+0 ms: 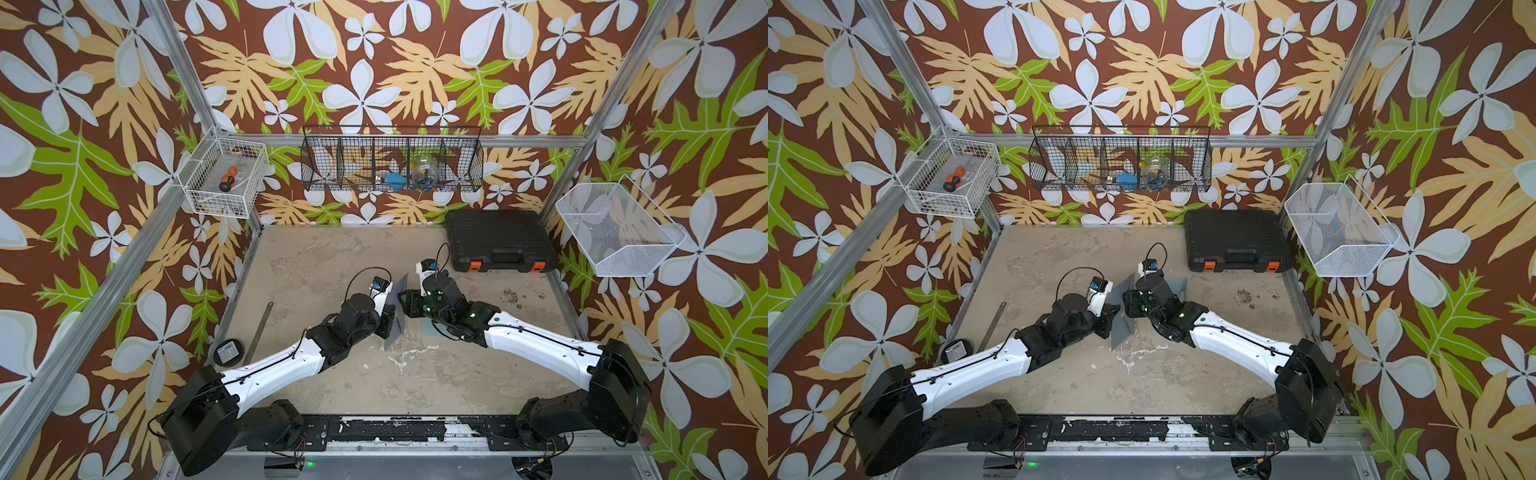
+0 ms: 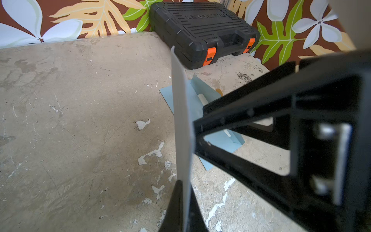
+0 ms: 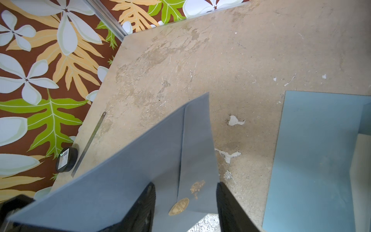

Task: Open the envelope
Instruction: Open the envelope flap on the envelope.

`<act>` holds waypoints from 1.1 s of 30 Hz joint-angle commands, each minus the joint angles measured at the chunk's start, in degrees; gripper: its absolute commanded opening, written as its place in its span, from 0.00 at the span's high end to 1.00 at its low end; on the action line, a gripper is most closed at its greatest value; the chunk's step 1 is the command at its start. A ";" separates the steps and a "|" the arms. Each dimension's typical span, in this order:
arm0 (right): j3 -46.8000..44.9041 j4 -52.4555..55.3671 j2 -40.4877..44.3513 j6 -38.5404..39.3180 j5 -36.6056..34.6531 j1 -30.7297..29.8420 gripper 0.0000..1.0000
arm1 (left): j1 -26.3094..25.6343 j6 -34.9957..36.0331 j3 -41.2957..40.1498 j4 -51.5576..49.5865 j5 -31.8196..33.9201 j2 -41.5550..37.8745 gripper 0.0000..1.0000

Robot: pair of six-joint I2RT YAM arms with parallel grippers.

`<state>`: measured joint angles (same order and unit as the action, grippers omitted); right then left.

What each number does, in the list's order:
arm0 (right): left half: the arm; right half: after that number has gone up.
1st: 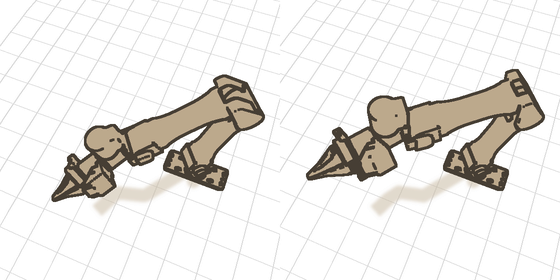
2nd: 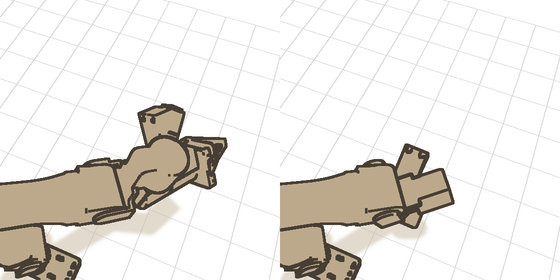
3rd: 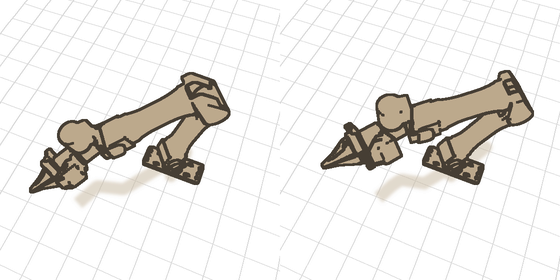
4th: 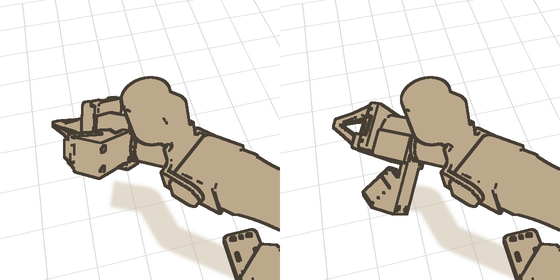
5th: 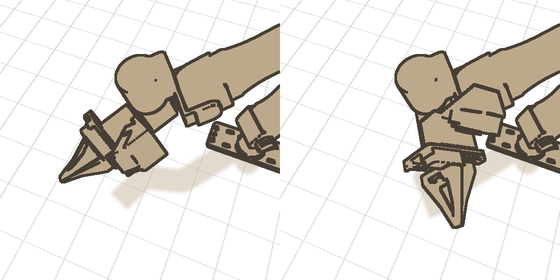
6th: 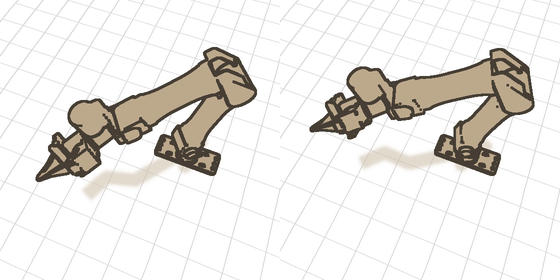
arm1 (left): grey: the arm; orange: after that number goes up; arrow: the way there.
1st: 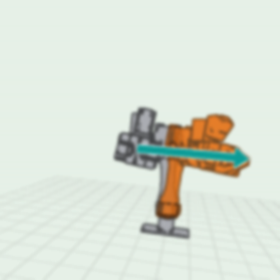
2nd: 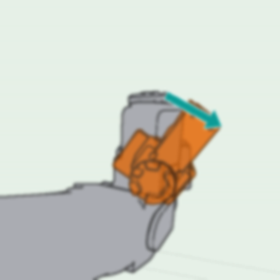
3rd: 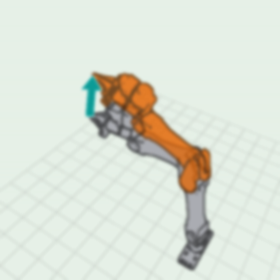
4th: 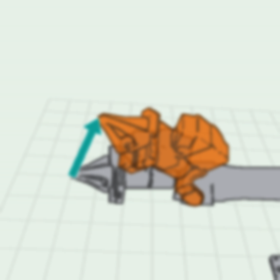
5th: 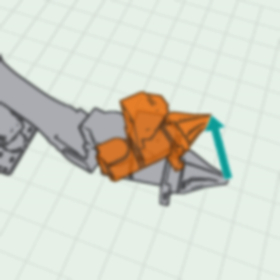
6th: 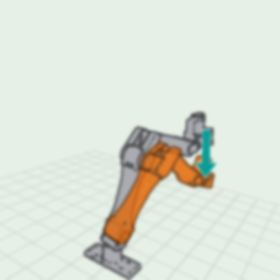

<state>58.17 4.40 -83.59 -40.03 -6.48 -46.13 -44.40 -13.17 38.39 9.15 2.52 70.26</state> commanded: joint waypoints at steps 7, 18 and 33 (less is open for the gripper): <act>5.54 6.75 -4.68 -0.49 -6.94 0.18 0.51 | -0.07 2.25 0.62 -3.88 -1.29 -0.12 1.00; 9.26 10.45 -5.24 -2.33 -3.27 -0.02 0.52 | -0.33 3.06 1.50 -4.14 0.13 -0.39 1.00; 9.16 11.29 -6.33 -3.43 -5.15 -0.10 0.54 | -2.33 5.06 2.17 -4.32 1.82 -0.48 1.00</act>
<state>66.15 13.02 -88.07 -42.00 -9.43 -46.48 -46.22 -9.63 40.10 4.95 4.80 70.06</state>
